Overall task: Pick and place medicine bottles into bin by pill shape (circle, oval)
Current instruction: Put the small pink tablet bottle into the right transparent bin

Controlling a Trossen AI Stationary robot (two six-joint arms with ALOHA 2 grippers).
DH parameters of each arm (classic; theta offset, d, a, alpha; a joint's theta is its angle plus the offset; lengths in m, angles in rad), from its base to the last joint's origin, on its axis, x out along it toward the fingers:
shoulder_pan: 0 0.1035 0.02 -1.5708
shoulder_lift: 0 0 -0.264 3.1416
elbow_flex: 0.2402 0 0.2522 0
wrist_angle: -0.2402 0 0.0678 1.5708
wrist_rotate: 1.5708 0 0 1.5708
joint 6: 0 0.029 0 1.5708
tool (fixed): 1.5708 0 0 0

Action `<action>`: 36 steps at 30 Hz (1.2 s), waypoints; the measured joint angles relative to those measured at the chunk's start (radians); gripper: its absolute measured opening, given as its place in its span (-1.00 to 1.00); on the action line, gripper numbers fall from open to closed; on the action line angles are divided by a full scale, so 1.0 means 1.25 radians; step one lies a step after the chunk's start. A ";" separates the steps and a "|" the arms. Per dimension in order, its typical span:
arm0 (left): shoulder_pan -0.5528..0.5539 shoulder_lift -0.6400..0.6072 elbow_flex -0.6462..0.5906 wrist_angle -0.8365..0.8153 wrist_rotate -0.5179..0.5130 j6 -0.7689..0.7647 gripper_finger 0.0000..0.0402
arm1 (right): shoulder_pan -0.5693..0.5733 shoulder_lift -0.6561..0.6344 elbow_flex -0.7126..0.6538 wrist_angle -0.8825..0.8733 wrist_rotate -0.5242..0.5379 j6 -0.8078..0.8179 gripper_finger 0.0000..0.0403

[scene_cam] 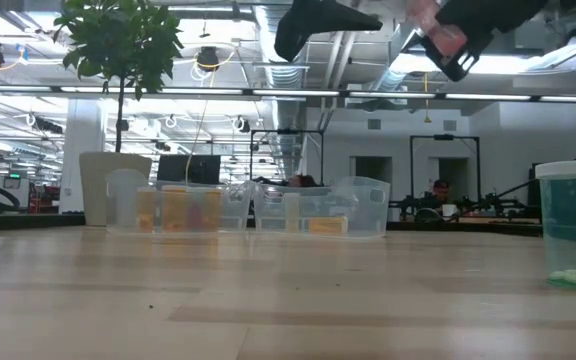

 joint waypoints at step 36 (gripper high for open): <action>0.027 0.000 0.001 -0.083 0.174 -0.004 0.21 | 0.008 0.113 0.000 0.110 -0.002 0.006 -0.54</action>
